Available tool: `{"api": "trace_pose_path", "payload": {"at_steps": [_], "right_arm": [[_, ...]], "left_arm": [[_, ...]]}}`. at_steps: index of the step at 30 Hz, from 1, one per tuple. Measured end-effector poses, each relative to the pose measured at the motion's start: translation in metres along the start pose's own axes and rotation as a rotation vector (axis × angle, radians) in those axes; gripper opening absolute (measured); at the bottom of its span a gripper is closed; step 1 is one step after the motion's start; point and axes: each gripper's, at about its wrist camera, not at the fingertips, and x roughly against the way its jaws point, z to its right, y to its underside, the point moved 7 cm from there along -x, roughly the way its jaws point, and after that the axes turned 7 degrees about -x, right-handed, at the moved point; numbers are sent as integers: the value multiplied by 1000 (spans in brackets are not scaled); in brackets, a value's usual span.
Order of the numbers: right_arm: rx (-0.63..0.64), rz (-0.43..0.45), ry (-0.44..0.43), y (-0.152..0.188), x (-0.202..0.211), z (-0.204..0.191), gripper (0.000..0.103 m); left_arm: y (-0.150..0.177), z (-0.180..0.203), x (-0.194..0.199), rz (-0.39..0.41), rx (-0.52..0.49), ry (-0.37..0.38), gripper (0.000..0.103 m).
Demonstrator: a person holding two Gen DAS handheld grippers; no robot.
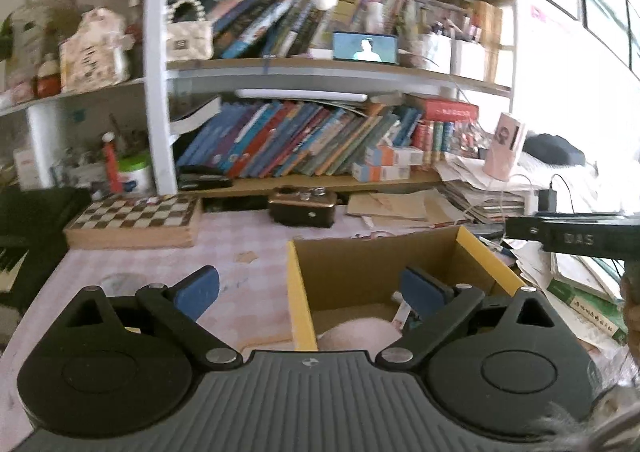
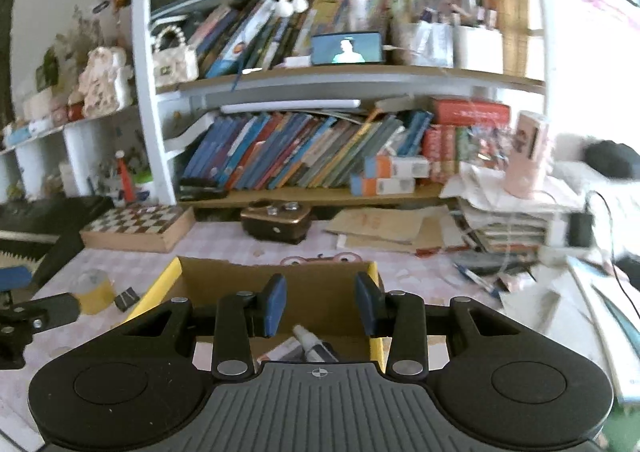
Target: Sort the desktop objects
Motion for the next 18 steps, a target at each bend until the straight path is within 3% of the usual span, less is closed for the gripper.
{"api": "trace_pose_path", "payload": {"at_steps": [9, 18], "right_arm": [[-56, -27, 81, 38, 29, 3, 38], [-79, -81, 136, 87, 54, -23, 38]], "left_arm": [[34, -16, 29, -18, 31, -27, 100], [69, -32, 48, -62, 17, -3, 101]]}}
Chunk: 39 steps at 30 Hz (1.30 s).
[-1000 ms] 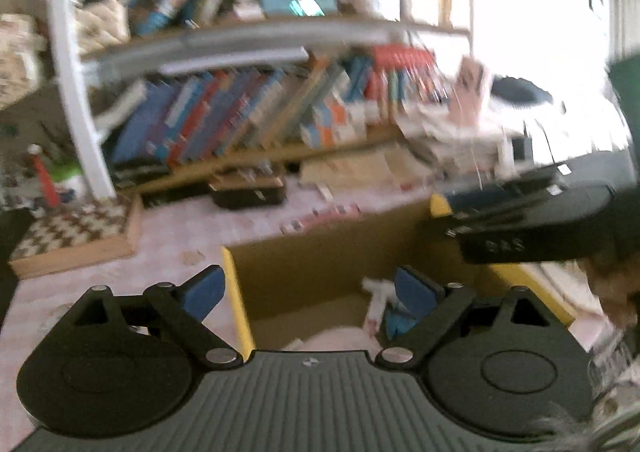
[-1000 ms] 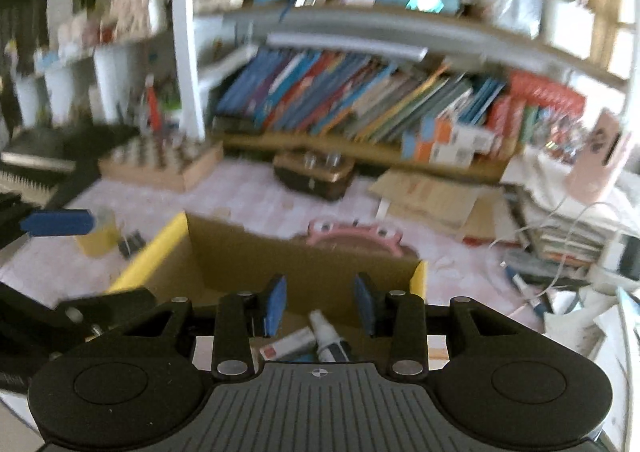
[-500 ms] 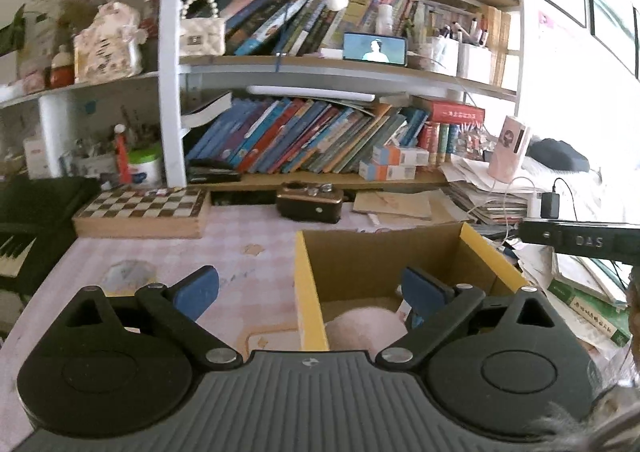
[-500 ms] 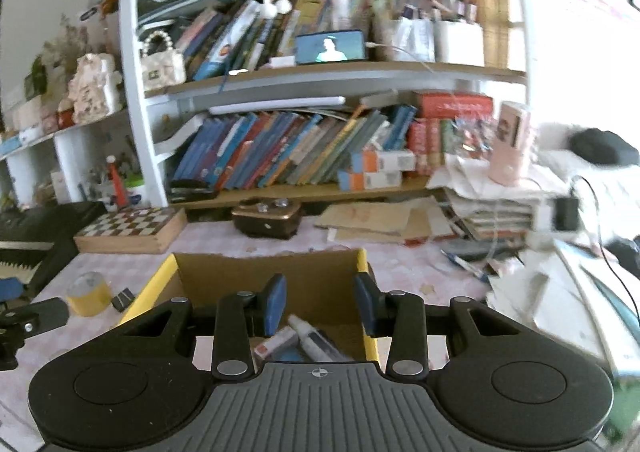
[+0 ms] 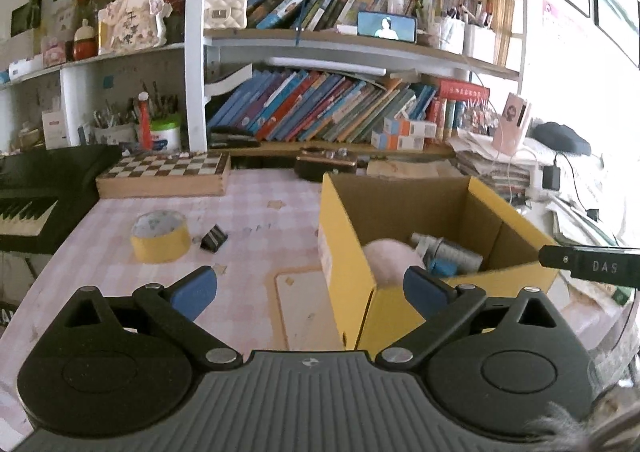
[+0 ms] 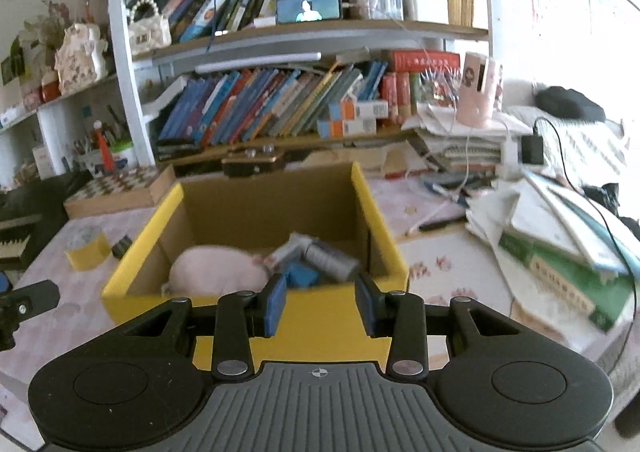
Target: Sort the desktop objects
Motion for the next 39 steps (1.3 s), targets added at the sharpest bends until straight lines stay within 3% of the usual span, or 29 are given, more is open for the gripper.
{"api": "trace_pose_path", "payload": {"at_steps": [10, 22, 39], "right_arm": [[-30, -94, 37, 55, 29, -39, 38], [-63, -141, 70, 98, 60, -74, 38], [-62, -184, 54, 136, 81, -114, 44]], "left_arm": [[39, -20, 24, -73, -18, 79, 101], [70, -50, 51, -141, -40, 128, 101], [100, -81, 75, -183, -53, 136, 101]]}}
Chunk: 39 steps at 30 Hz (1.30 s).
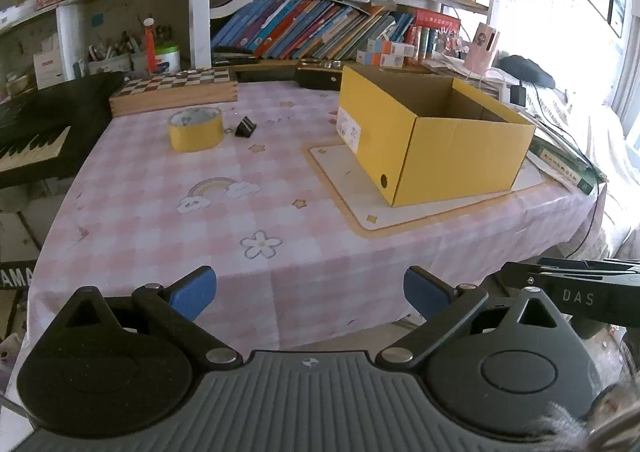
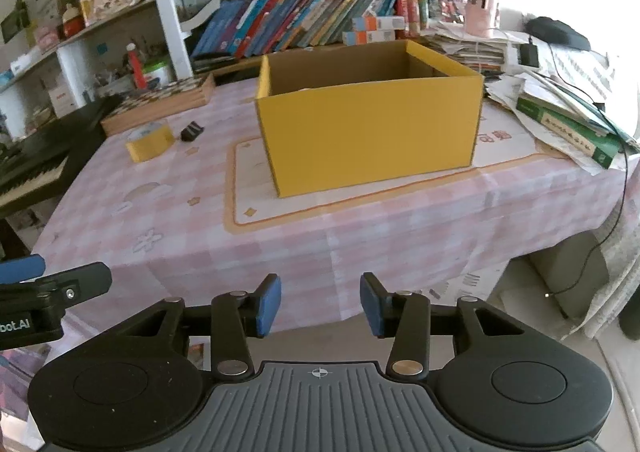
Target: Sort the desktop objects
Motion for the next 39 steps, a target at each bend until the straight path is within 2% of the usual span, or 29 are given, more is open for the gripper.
{"api": "trace_pose_path", "payload": {"at_steps": [27, 30, 34, 39], "right_arm": [[165, -48, -121, 11, -15, -86, 56], [176, -47, -123, 11, -16, -91, 64], [187, -40, -124, 9, -17, -97, 66], [199, -32, -121, 8, -18, -105, 74]], "left_arm": [[17, -69, 18, -6, 95, -126, 103], [17, -74, 18, -3, 100, -132, 103], [16, -79, 17, 1, 103, -135, 103], [15, -83, 16, 3, 102, -135, 103]]}}
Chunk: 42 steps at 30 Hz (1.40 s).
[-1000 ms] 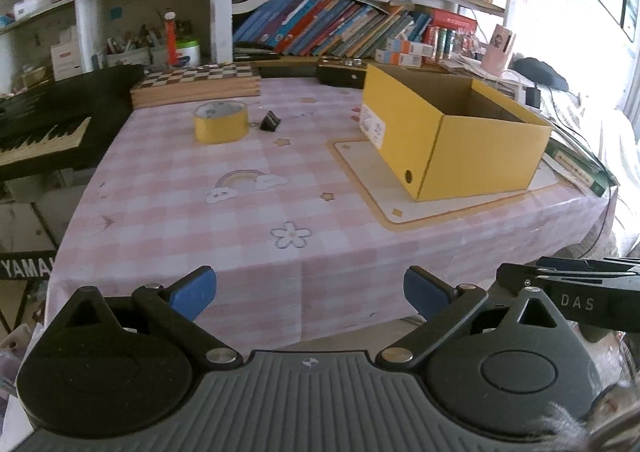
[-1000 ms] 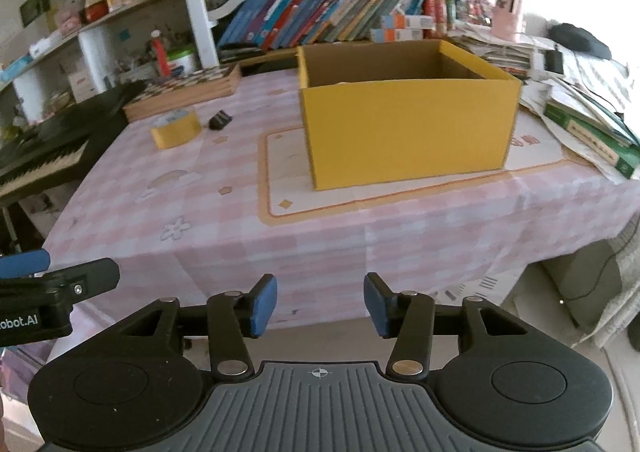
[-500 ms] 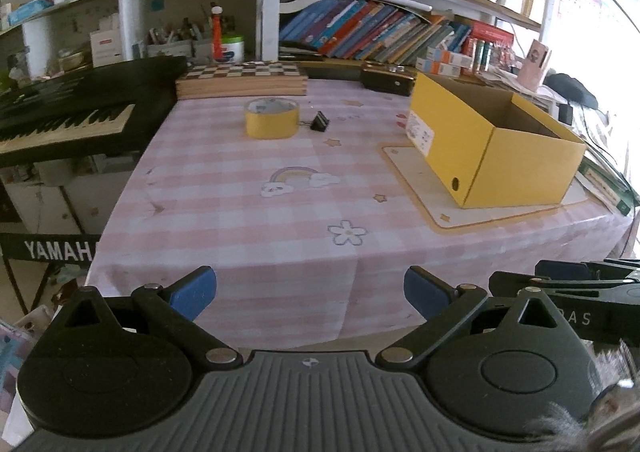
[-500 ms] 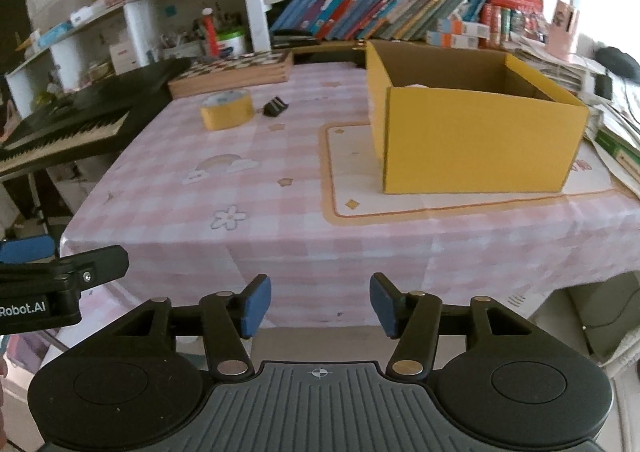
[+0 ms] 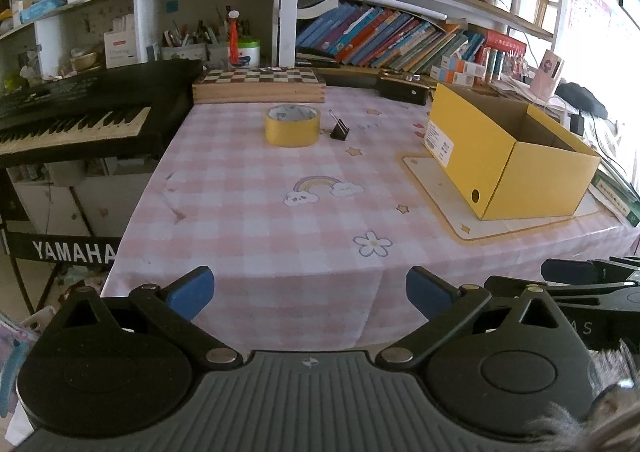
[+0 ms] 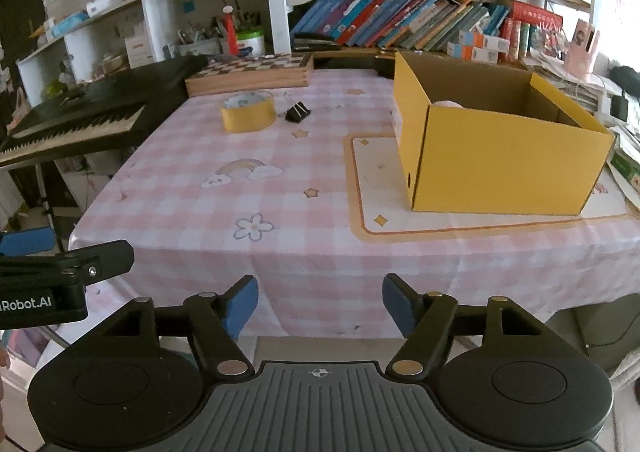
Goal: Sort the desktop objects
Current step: 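Move the left tool to the yellow tape roll while the right tool approaches the black binder clip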
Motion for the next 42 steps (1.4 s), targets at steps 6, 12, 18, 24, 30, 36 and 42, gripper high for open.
{"api": "trace_pose_path", "payload": {"at_steps": [6, 12, 18, 24, 30, 36, 42], "right_arm": [[12, 9, 5, -4, -2, -8, 77], [23, 18, 5, -8, -3, -17, 80], [40, 20, -2, -13, -6, -25, 80], [56, 18, -15, -17, -12, -32, 80], [67, 9, -30, -24, -24, -36, 80], [75, -3, -39, -35, -41, -37, 80], [82, -14, -43, -51, -60, -37, 80]], "left_arm": [[-3, -4, -1, 6, -3, 0, 103], [-9, -13, -1, 25, -7, 1, 103], [-11, -16, -2, 34, -6, 1, 103], [-12, -18, -4, 33, -4, -4, 103], [-17, -25, -16, 22, 6, -17, 103], [-27, -30, -35, 11, 14, -26, 103], [-39, -33, -55, -2, 26, -33, 103]]}}
